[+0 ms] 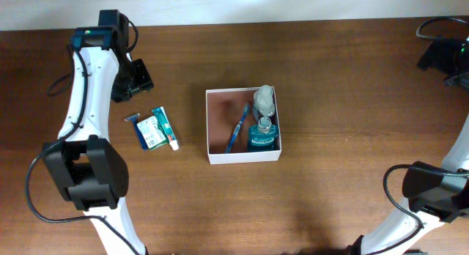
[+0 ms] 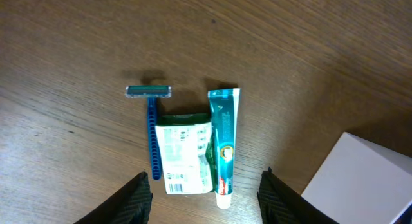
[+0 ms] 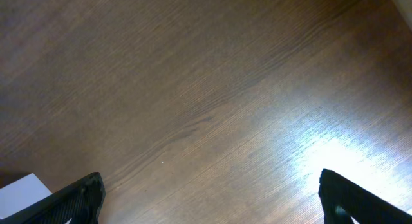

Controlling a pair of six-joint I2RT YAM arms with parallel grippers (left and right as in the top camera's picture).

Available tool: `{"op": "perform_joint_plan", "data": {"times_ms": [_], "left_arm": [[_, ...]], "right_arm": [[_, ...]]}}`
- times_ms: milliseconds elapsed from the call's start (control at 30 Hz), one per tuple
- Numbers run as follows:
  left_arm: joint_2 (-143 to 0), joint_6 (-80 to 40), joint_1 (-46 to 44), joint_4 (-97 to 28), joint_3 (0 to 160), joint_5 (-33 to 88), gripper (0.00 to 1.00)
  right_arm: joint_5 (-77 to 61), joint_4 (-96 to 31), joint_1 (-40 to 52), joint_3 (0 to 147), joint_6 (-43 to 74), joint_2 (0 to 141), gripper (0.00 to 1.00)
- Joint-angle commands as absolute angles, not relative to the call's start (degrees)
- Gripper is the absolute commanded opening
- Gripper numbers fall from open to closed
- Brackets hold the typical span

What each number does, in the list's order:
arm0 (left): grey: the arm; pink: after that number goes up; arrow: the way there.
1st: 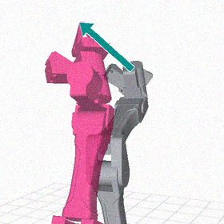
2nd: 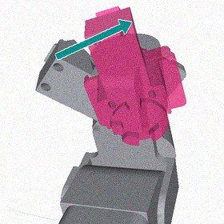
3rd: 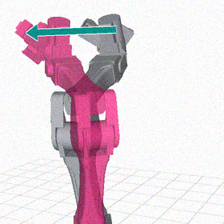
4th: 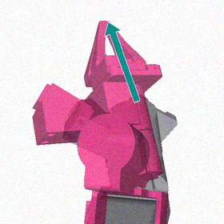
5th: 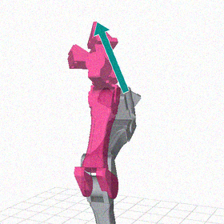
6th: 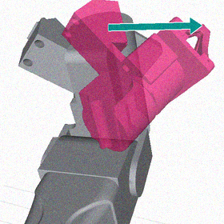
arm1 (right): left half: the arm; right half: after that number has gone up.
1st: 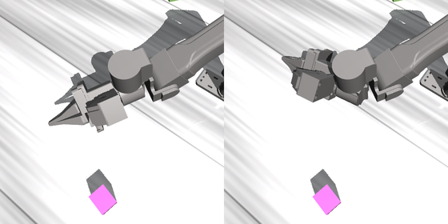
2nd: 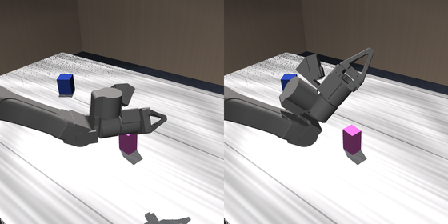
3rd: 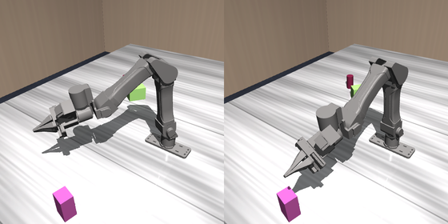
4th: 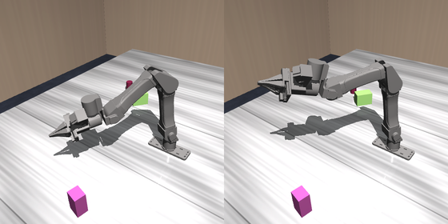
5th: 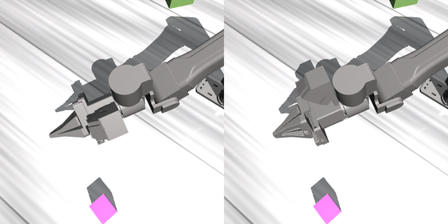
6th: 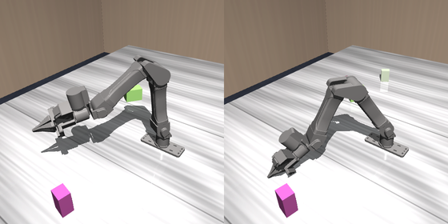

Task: Pack container
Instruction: 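Raise the left gripper and move it back over the blue razor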

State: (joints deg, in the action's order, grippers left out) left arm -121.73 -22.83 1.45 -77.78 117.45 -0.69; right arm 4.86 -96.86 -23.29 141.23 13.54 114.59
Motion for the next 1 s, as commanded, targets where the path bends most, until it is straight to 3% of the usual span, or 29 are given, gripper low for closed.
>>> {"op": "perform_joint_plan", "data": {"times_ms": [0,267,400,467,633,667,733,967], "left_arm": [[-123.8,-23.2,3.2,-77.5,116.9,-1.5,0.55],[-128.7,-22.2,4.0,-78.5,116.6,-1.1,0.52],[-131.5,-20.5,4.0,-80.3,116.5,-1.3,0.38],[-132.3,-20.5,4.3,-81.1,116.5,-1.3,0.36],[-133.0,-20.5,5.5,-81.5,116.4,-1.3,0.36],[-133.1,-20.5,5.8,-81.5,116.4,-1.3,0.44],[-133.3,-19.9,6.4,-81.4,116.2,-1.3,0.5],[-134.1,-15.3,7.0,-79.7,113.9,-1.3,0.47]], "right_arm": [[4.8,-96.7,-23.7,142.0,13.8,113.6,0.99],[4.8,-96.7,-23.7,142.0,13.8,113.6,0.99],[4.8,-96.7,-23.7,142.0,13.8,113.6,0.99],[4.8,-96.7,-23.6,142.0,13.8,113.6,0.99],[4.8,-96.7,-23.7,142.0,13.8,113.6,0.99],[4.8,-96.7,-23.7,142.0,13.8,113.6,0.98],[4.8,-96.7,-23.7,142.0,13.8,113.6,0.99],[4.8,-96.7,-23.7,142.0,13.8,113.6,0.99]]}}
